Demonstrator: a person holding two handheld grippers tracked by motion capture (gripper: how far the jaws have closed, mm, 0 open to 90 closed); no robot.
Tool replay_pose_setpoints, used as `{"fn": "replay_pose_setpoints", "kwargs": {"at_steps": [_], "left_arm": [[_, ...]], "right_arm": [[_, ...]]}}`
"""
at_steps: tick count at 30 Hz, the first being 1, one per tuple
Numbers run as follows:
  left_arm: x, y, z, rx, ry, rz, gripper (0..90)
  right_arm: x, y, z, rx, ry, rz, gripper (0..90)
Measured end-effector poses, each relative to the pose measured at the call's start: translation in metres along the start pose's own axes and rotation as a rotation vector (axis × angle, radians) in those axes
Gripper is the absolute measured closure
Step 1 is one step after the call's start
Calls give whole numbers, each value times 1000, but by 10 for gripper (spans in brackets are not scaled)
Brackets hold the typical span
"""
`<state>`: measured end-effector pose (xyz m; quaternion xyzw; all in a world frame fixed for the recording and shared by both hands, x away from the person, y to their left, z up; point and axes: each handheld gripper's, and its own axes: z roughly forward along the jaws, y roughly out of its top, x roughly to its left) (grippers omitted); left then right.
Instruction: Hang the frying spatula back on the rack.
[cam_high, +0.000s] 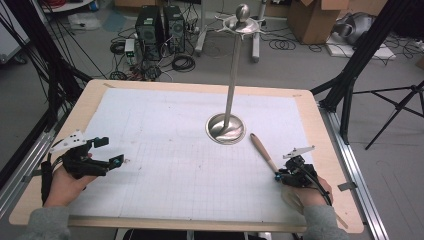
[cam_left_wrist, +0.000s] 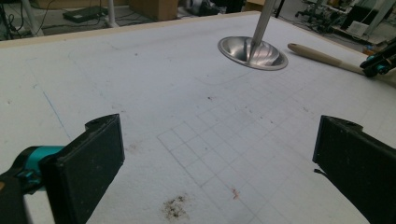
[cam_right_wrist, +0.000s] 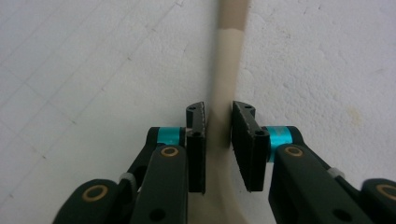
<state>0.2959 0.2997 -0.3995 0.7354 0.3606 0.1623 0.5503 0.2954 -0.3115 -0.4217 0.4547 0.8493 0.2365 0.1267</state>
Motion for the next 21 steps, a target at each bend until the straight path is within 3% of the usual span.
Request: {"fn": "replay_pose_setpoints", "kwargs": {"at_steps": [2,6,13,21], "left_arm": [[0,0,0,1,1,2,25],[0,0,0,2,0,2,25],[0,0,1,1,-2,2,25],[0,1,2,3,-11,7,25]], "right_arm": [[0,0,0,-1,8,-10,776],[-4,-1,0,-7,32,27,777],[-5,-1,-2,-1,31,13,778],[-13,-5,-16,-82,45,34,778]]}}
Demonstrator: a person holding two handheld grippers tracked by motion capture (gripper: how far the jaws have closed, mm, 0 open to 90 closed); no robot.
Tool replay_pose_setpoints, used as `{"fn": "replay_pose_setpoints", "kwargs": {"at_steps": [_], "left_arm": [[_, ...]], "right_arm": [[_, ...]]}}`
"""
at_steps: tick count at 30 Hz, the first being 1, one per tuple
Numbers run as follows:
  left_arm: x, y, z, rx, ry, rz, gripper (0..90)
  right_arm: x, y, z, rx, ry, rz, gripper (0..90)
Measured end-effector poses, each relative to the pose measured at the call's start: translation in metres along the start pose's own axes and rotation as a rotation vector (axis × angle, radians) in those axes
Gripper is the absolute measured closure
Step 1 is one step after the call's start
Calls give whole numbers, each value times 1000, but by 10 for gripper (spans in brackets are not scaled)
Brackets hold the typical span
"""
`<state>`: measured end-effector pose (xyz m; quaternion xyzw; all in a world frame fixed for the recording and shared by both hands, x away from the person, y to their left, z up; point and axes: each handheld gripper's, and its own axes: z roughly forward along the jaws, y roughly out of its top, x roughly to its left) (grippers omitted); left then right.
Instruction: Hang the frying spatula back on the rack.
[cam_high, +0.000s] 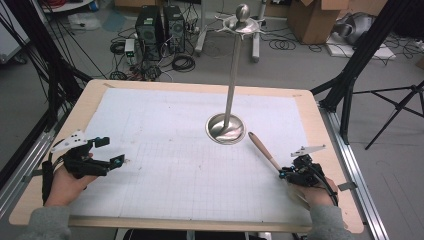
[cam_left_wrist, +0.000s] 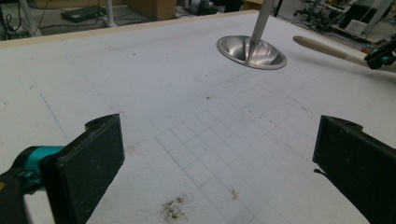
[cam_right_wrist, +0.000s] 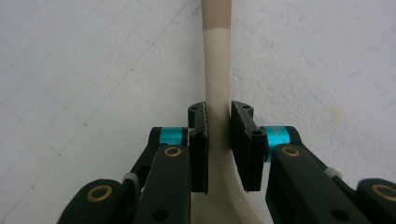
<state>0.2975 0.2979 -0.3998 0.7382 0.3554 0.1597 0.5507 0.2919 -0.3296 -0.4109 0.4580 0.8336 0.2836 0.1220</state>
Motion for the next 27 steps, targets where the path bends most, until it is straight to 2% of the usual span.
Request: {"fn": "replay_pose_setpoints", "kwargs": {"at_steps": [8,12,15,24,27], "left_arm": [[1,0,2,0,-8,-2,25],[1,-1,2,-1,-7,-9,25],[1,-1,1,2,-7,-5,25],[1,-2,-1,0,0,-11,25],[0,-2,0,0,2,-12,25]], "right_arm": [[-5,1,-15,-95,37,-15,778],[-2,6,-24,-152,46,-43,778],[0,10,-29,-187,59,-43,778],[0,18,-37,-241,88,-47,778],[-1,22,-41,-277,121,-51,778]]}}
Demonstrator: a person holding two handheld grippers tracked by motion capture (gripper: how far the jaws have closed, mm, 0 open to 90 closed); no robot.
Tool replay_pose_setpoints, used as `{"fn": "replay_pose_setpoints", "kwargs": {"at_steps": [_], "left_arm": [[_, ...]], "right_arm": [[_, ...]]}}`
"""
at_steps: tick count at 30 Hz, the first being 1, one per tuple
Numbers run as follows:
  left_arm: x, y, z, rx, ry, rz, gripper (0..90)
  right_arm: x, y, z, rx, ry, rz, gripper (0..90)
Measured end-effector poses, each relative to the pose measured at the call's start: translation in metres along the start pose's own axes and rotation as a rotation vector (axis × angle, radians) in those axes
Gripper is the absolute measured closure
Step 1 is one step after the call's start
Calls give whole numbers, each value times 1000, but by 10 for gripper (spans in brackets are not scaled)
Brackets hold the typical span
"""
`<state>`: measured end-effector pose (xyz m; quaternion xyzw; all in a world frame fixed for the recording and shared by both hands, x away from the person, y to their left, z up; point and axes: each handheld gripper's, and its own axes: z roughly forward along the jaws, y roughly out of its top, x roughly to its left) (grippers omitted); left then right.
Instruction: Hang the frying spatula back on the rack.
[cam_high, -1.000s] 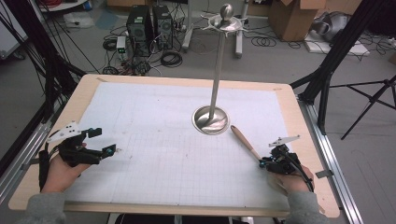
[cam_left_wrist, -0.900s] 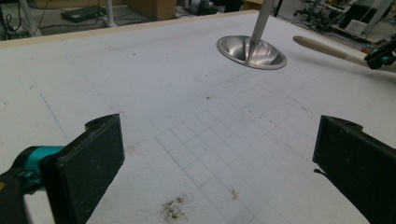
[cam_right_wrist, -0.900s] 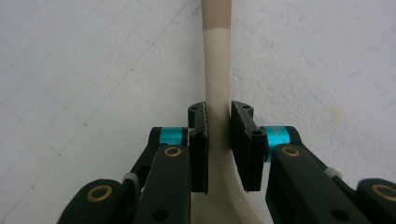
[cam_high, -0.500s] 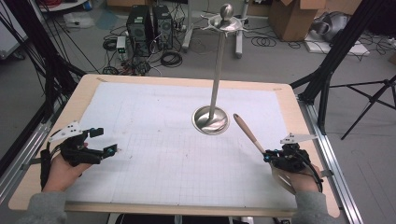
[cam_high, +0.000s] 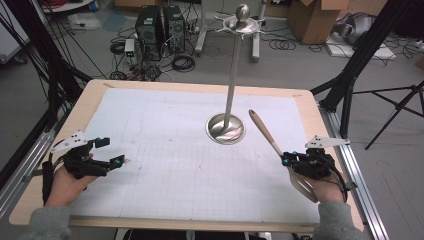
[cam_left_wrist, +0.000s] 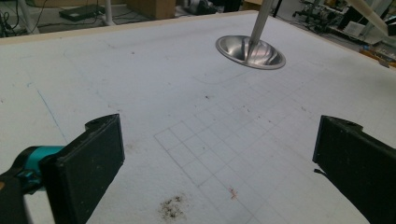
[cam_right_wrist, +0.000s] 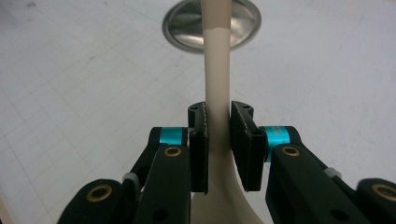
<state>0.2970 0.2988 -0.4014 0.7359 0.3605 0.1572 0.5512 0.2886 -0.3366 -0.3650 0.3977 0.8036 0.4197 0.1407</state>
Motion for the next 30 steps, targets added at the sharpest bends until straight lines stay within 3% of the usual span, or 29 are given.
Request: {"fn": "replay_pose_setpoints", "kwargs": {"at_steps": [9,21,30], "left_arm": [[1,0,0,1,2,-1,25],[1,0,1,-1,0,-1,25],[1,-1,0,0,0,-4,25]], "right_arm": [[-2,9,-7,-40,31,-35,778],[-7,22,-18,-123,70,-34,778],[-7,34,-26,-154,75,-65,779]]}}
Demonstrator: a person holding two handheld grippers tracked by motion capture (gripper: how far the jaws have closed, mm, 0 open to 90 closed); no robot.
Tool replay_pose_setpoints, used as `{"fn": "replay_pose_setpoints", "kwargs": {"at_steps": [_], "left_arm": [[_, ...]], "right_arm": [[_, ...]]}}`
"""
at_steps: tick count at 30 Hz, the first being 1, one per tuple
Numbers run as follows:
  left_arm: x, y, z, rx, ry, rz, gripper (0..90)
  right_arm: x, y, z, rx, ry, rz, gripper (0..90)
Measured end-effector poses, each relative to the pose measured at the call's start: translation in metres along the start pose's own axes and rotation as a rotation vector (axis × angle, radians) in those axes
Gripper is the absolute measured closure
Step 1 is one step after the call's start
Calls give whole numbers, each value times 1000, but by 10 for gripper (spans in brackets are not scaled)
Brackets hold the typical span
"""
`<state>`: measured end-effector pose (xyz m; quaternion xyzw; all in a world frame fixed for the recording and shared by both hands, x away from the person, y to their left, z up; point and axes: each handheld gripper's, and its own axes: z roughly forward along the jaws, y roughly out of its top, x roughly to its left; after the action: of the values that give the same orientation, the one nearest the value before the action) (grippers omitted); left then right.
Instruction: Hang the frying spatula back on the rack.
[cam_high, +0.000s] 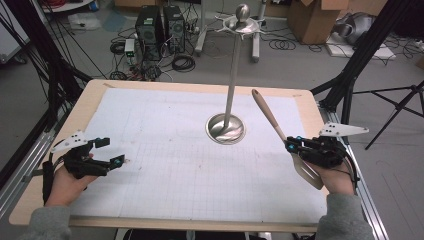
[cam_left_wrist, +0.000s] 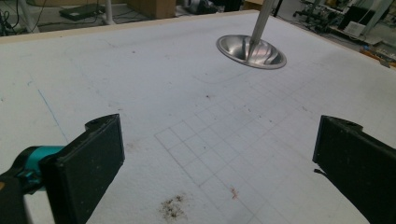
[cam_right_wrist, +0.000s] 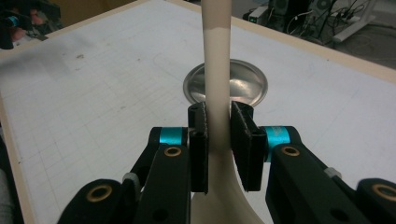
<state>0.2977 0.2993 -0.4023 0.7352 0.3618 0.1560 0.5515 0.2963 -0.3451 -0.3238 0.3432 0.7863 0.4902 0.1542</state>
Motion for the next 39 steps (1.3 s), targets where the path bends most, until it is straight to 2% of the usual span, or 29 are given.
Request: {"fn": "replay_pose_setpoints", "kwargs": {"at_steps": [6,17,23,33,39], "left_arm": [[0,0,0,5,0,2,26],[0,-1,0,-1,-4,-8,25],[0,-1,0,0,-6,-2,25],[0,-1,-1,-5,-11,-5,25],[0,-1,-2,-6,-7,-8,25]], "right_arm": [[-1,12,-8,-19,3,-29,778],[-2,33,-22,-54,-9,-48,778],[-2,41,-23,-45,-5,-56,778],[-7,52,-28,-36,0,-100,778],[-14,56,-31,-45,-2,-91,778]]}}
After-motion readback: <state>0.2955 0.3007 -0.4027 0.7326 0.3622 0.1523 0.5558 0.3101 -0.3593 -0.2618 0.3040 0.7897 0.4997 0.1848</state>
